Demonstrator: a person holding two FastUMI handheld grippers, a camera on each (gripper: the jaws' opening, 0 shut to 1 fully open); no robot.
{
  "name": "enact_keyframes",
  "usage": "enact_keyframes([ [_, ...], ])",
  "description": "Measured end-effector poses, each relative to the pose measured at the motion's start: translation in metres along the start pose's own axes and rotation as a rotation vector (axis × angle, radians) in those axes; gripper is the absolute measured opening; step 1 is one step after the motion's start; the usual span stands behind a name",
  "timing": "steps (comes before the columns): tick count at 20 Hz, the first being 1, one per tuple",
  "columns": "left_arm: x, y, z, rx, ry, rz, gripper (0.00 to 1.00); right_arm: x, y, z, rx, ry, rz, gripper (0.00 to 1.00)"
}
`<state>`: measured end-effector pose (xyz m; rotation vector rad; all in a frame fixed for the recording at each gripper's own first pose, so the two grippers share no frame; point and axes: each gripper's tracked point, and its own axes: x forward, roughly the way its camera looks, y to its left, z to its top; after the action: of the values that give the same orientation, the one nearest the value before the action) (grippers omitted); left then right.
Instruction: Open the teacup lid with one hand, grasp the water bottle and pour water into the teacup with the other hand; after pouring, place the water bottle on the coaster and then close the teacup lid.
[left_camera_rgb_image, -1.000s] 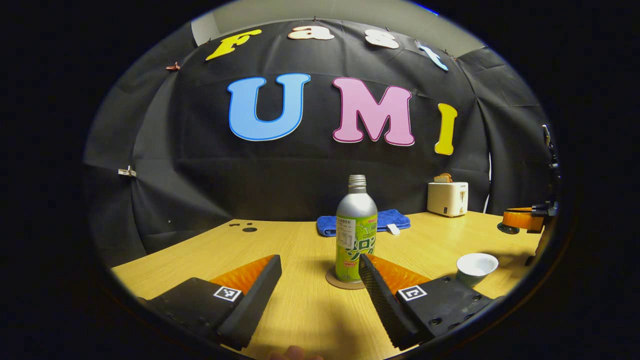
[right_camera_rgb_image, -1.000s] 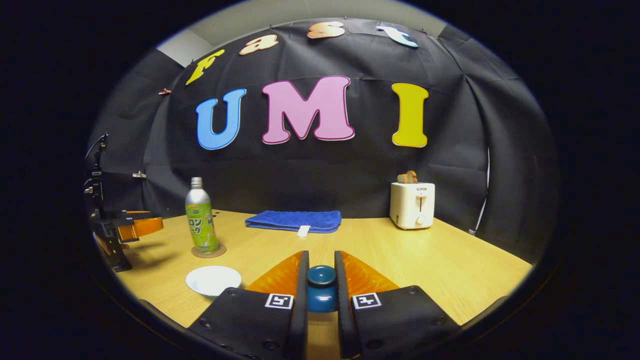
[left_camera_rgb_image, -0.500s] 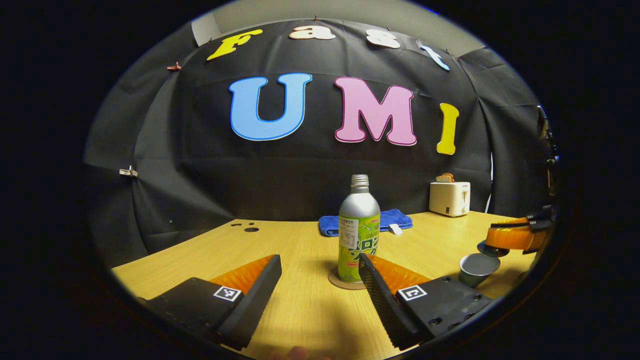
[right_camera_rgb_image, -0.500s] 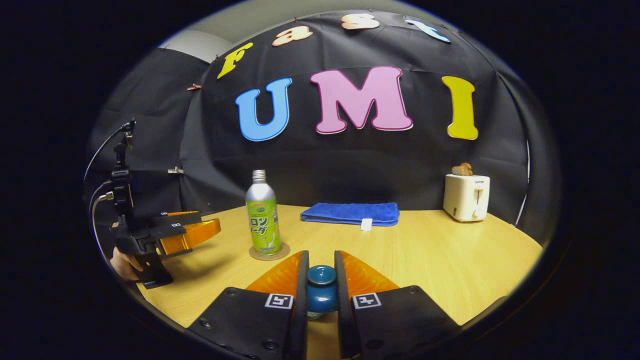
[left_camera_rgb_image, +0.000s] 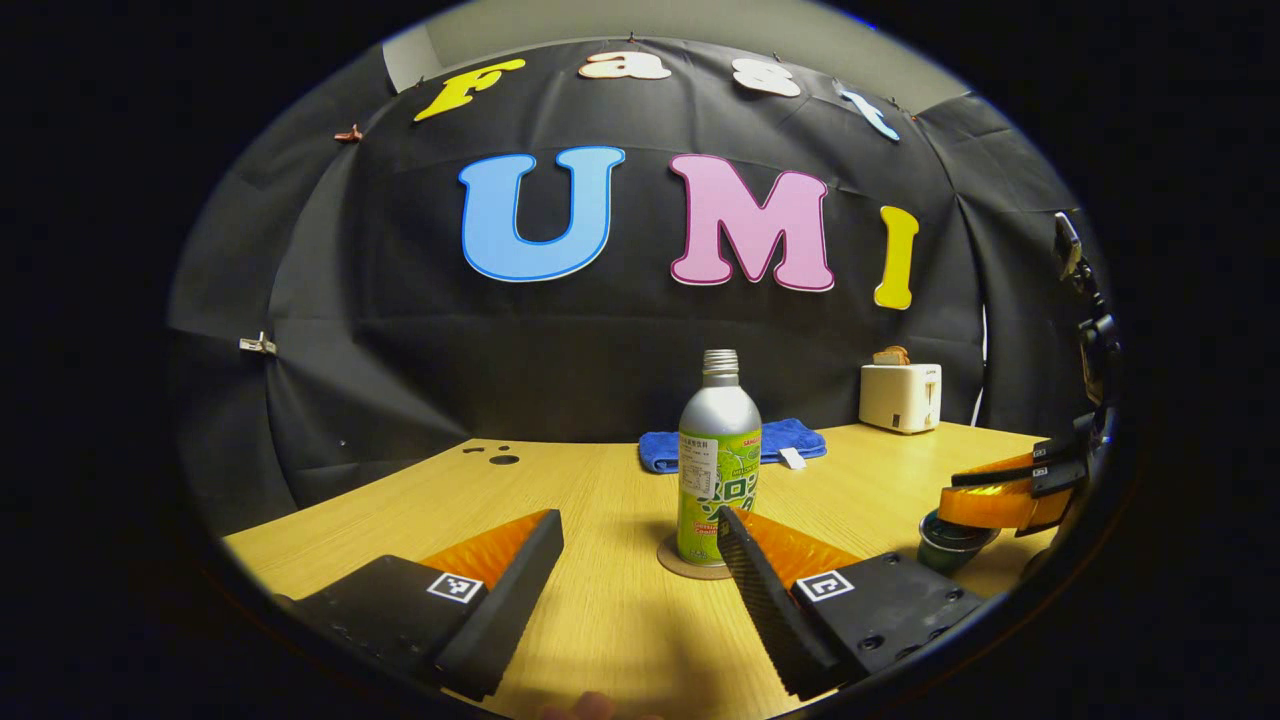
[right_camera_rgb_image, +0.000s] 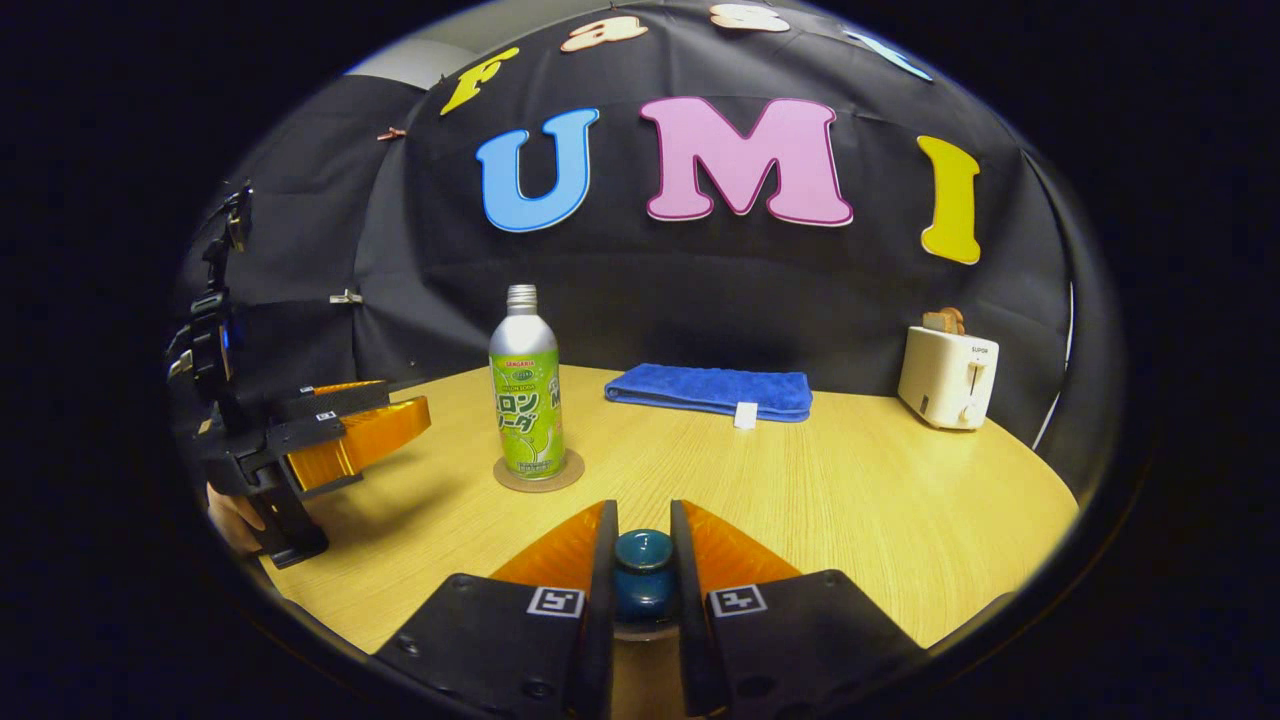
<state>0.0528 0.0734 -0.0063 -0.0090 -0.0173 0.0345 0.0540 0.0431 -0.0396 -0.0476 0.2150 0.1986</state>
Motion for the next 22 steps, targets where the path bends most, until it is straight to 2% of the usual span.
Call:
enact_keyframes([
  [2,0.0,0.0,0.0,0.0,0.0,0.001,0.98,-0.001,0.003,0.0,-0.009,0.008,0.011,0.27],
  [3,0.0,0.001,0.001,0.0,0.0,0.004,0.98,-0.002,0.002,0.0,-0.012,0.005,0.013,0.32],
  [6,0.0,0.003,0.0,0.0,0.001,0.021,0.98,-0.006,-0.001,0.004,0.006,-0.028,0.004,0.39],
  [7,0.0,0.004,0.0,-0.001,0.001,0.027,0.98,-0.01,-0.003,0.007,0.018,-0.049,0.001,0.46],
  [8,0.0,0.006,-0.002,-0.002,0.004,0.041,0.98,-0.012,-0.004,0.011,0.03,-0.075,0.001,0.59],
  [10,-0.002,0.007,-0.001,-0.003,0.004,0.056,0.98,-0.02,-0.009,0.018,0.04,-0.133,-0.014,0.76],
  [11,-0.003,0.006,-0.001,-0.002,0.004,0.055,0.98,-0.024,-0.013,0.023,0.037,-0.164,-0.026,0.89],
  [13,-0.005,0.003,-0.001,-0.002,0.004,0.056,0.98,-0.032,-0.019,0.031,0.035,-0.227,-0.048,0.97],
  [19,-0.007,-0.016,0.0,-0.002,0.002,0.011,0.98,-0.036,-0.061,0.026,0.044,-0.217,-0.174,0.98],
  [22,-0.007,-0.024,0.001,-0.003,0.001,-0.014,0.98,-0.04,-0.086,0.026,0.052,-0.218,-0.271,0.98],
])
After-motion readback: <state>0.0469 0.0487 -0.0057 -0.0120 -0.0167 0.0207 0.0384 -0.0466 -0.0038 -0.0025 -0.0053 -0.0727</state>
